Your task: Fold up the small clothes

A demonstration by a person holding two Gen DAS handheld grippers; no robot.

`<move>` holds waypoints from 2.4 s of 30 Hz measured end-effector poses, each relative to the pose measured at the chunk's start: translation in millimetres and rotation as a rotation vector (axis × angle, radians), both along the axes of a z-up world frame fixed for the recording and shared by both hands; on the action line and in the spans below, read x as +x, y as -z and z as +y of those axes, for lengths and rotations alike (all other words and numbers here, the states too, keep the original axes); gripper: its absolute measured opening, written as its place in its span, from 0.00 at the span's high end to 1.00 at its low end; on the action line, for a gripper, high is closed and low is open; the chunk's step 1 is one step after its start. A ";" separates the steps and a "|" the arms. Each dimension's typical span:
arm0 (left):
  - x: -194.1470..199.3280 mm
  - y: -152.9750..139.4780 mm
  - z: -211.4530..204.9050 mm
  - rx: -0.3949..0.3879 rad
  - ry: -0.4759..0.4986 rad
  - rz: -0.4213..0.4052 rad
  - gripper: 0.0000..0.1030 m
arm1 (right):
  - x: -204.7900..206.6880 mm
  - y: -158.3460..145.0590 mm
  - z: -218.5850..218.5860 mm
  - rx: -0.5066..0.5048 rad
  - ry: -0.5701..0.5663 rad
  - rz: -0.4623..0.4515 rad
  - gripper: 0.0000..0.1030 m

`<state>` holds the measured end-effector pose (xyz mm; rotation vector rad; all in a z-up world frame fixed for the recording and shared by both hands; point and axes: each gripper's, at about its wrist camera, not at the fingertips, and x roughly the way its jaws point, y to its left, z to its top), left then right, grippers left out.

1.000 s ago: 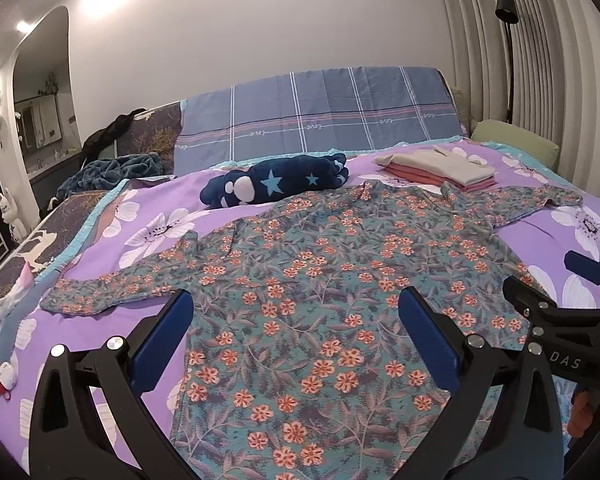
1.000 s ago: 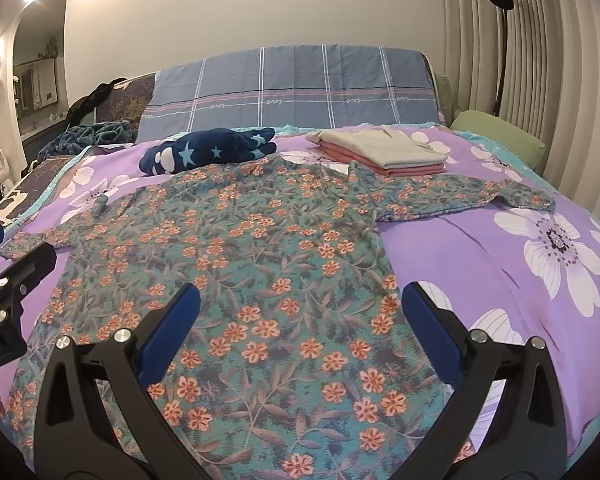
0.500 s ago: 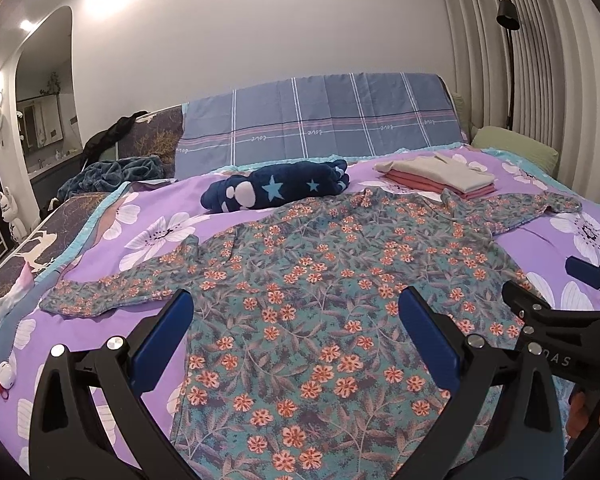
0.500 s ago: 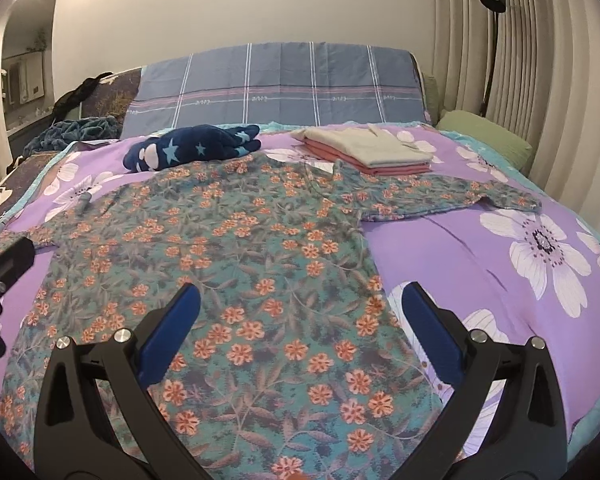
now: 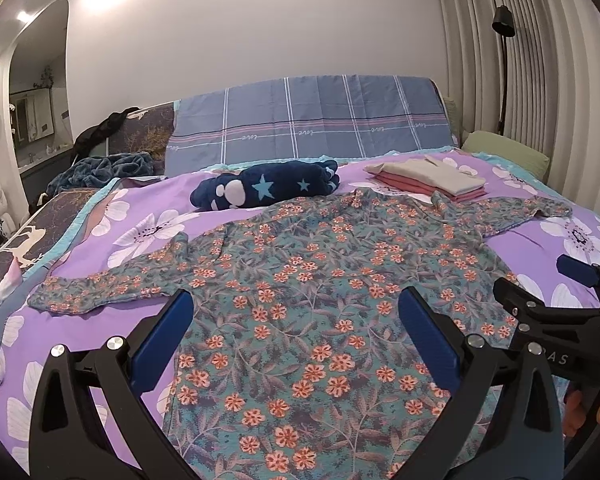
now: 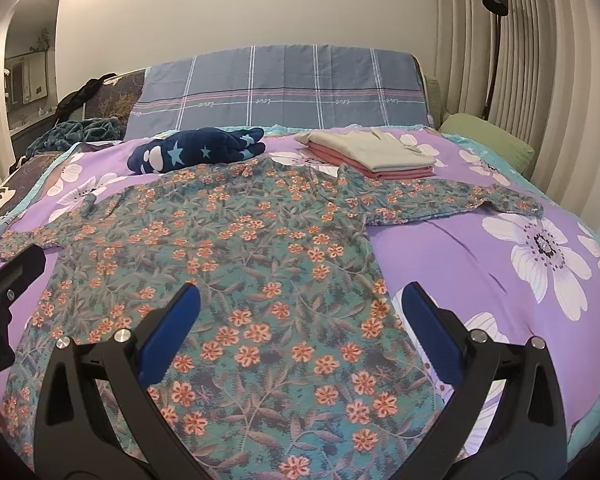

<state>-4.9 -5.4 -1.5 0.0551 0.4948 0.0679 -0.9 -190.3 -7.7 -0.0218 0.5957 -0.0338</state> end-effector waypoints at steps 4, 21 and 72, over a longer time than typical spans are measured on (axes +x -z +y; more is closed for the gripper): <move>0.4 2.2 2.6 -0.006 0.007 0.015 0.01 | -1.9 -0.8 1.8 0.006 -0.010 -0.009 0.02; 3.8 13.4 7.6 -0.020 0.027 0.055 0.01 | 1.6 4.4 0.4 0.021 -0.001 0.005 0.02; 55.9 112.3 481.8 -0.996 -0.797 0.028 0.36 | 109.5 23.9 23.4 -0.087 0.008 0.102 0.02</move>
